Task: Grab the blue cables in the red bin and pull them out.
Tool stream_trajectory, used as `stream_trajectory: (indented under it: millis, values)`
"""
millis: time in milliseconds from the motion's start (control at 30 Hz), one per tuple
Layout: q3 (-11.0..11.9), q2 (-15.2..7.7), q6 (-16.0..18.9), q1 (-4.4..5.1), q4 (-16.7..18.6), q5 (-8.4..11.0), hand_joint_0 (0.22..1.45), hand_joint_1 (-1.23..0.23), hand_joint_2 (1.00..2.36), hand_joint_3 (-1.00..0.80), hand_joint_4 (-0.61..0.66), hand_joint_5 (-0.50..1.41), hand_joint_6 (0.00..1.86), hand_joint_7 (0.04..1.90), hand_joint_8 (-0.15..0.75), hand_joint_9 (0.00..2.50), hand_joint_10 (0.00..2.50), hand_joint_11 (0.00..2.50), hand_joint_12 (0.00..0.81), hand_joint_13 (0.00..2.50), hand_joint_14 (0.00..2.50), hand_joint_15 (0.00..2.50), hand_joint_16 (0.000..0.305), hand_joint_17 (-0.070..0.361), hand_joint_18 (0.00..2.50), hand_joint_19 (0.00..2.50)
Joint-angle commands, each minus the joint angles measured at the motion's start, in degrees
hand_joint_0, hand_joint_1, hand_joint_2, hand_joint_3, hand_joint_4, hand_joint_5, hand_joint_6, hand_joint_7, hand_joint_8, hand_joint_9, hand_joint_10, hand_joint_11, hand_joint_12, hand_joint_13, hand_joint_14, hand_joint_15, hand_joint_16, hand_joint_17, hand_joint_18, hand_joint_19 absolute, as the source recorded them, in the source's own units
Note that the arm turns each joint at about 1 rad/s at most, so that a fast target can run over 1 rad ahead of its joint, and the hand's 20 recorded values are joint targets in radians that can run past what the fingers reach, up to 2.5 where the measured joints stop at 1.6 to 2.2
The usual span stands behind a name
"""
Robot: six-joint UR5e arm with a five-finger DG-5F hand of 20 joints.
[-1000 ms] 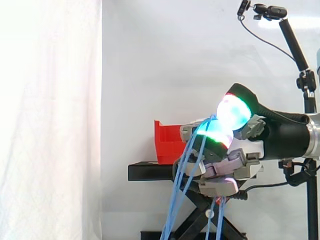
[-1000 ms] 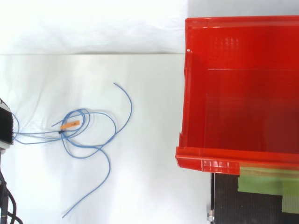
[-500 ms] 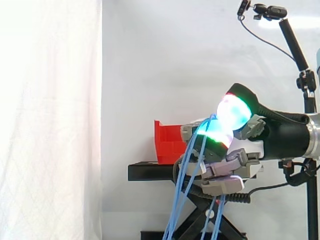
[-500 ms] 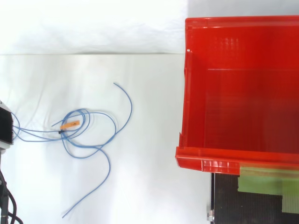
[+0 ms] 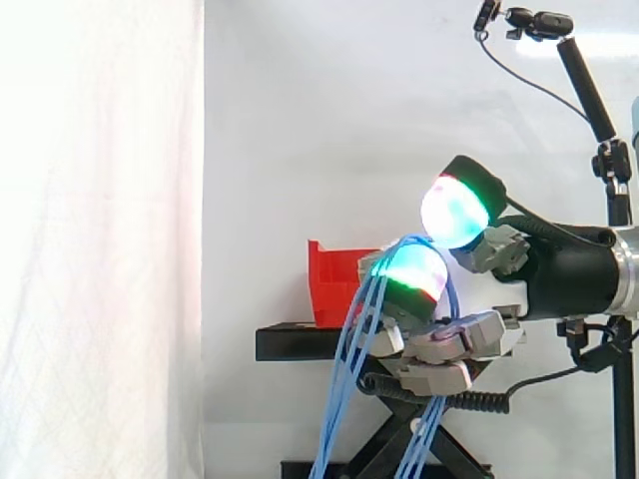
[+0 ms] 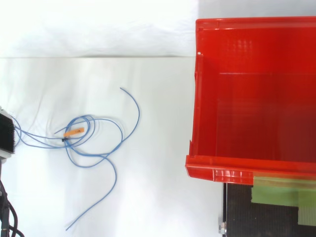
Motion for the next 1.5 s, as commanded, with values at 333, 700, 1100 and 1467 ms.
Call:
stream_trajectory:
  millis: [333,700,1100,1467]
  values:
    - [-0.05,-0.04,-0.32,0.08,0.08,-0.1,0.61,-0.68,1.0,-1.0,0.17,0.59,0.63,0.5,0.309,0.86,0.02,0.92,0.394,1.2,0.87,1.27,0.063,0.142,0.97,1.06]
    - [0.04,0.05,-0.32,0.08,0.26,-0.1,0.6,-0.65,1.0,-1.0,0.18,0.76,0.59,0.6,0.318,0.98,0.02,0.99,0.396,1.23,0.95,1.27,0.063,0.142,1.0,1.08]
    - [0.04,0.05,-0.58,0.17,0.26,-0.1,0.66,-0.7,1.0,-1.0,0.14,0.86,0.48,0.71,0.295,1.01,0.02,0.98,0.364,1.23,0.78,1.38,0.056,0.126,0.97,1.1]
    - [0.04,0.05,-0.5,0.35,0.26,-0.01,0.82,-0.86,1.0,-1.0,0.13,0.75,0.53,0.68,0.262,0.95,0.02,0.99,0.32,1.22,0.55,1.55,0.046,0.104,0.9,1.14]
